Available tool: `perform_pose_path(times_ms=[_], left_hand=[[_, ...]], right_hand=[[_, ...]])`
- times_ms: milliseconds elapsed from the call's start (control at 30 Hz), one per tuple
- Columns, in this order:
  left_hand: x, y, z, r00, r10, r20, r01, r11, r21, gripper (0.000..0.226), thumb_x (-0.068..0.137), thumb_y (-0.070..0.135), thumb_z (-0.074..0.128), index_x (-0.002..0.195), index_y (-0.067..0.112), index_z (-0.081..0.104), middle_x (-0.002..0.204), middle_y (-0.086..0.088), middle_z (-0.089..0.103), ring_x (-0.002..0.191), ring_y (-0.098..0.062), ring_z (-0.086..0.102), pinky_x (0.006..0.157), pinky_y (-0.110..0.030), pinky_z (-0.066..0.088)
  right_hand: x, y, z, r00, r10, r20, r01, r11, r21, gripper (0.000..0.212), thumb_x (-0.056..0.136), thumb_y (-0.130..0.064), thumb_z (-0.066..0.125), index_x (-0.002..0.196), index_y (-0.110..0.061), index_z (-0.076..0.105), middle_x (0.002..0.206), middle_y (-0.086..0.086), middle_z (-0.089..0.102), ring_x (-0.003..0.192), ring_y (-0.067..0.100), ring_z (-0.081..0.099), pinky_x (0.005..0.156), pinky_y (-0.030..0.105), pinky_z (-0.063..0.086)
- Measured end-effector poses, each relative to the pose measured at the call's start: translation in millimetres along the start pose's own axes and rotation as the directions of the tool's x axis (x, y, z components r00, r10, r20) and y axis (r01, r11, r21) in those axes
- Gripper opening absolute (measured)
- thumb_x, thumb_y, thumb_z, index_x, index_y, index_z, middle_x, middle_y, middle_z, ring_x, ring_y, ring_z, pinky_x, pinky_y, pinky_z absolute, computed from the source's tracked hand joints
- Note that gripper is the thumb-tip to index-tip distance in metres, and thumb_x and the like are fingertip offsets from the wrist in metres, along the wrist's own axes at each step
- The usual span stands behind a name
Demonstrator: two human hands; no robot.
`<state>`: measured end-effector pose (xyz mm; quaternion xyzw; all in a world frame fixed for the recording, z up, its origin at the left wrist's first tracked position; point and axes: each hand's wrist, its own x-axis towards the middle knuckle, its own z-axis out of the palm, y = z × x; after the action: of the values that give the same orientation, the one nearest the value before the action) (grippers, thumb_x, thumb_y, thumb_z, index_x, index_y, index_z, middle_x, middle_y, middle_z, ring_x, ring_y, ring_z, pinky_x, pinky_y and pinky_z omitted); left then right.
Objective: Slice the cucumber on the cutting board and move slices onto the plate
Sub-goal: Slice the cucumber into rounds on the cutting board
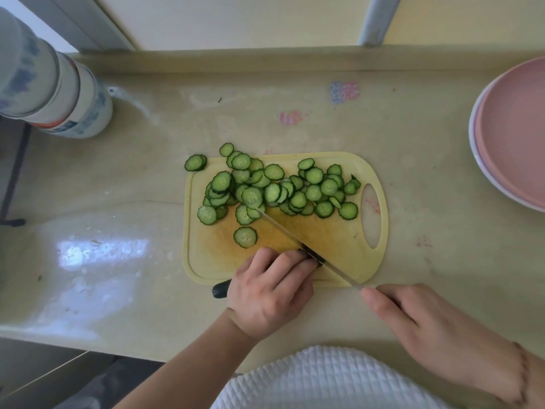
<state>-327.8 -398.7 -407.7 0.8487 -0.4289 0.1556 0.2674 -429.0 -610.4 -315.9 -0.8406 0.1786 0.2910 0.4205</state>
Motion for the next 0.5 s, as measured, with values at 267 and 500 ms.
perform_pose_path(times_ms=[267,500], left_hand=[[-2,-1,2,0.999,0.038,-0.029,-0.038,0.999,-0.005,0.028,0.078,0.011,0.08,0.102,0.018,0.068,0.097,0.004,0.069,0.066,-0.024,0.058,0.06,-0.031,0.05],[-3,0,2,0.998,0.056,-0.04,-0.057,0.998,-0.007,0.034,0.076,0.009,0.081,0.104,0.018,0.065,0.103,0.006,0.061,0.066,-0.024,0.057,0.061,-0.031,0.049]], right_hand=[[-19,-12,-8,1.0,-0.001,-0.01,0.001,0.998,-0.058,0.074,0.074,-0.087,0.015,0.068,-0.019,0.041,0.048,-0.004,0.036,0.044,0.007,0.032,0.047,0.032,0.031],[-20,-8,-7,1.0,0.006,-0.01,-0.007,0.997,-0.071,0.079,0.072,-0.092,0.011,0.068,-0.018,0.04,0.049,-0.003,0.034,0.045,0.007,0.033,0.051,0.037,0.033]])
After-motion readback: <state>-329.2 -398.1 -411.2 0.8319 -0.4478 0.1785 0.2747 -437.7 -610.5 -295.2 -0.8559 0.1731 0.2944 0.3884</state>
